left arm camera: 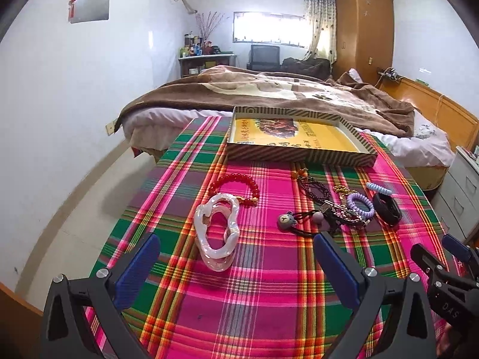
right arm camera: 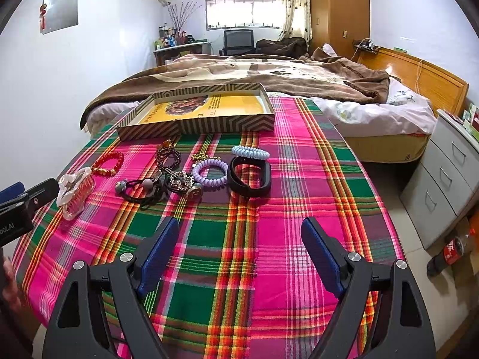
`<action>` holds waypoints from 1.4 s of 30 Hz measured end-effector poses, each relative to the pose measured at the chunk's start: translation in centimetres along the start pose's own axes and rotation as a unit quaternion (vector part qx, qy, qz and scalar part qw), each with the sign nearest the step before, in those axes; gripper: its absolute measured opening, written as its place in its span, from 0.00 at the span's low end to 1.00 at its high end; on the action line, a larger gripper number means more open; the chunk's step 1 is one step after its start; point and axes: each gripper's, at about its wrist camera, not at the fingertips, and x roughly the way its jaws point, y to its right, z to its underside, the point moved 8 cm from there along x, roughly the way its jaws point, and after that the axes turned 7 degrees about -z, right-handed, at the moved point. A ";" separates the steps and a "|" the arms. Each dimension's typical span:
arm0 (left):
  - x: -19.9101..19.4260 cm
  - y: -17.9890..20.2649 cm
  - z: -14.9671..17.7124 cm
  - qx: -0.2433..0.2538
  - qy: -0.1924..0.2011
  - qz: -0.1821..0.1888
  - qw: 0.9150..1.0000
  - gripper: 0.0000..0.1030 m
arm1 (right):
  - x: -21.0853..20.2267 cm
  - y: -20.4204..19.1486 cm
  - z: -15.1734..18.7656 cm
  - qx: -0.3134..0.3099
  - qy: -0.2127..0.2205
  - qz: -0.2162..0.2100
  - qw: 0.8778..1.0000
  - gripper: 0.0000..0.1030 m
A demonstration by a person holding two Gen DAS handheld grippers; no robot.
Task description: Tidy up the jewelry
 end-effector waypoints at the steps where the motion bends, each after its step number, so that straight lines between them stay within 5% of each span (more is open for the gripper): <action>1: 0.0 0.0 0.0 0.000 -0.001 0.001 1.000 1.00 | 0.0 0.0 0.0 0.000 -0.001 0.000 1.000 0.82; 42: 0.1 0.3 0.3 0.005 -0.010 -0.010 1.000 1.00 | 0.1 -0.2 0.0 0.000 -0.001 -0.001 1.000 0.82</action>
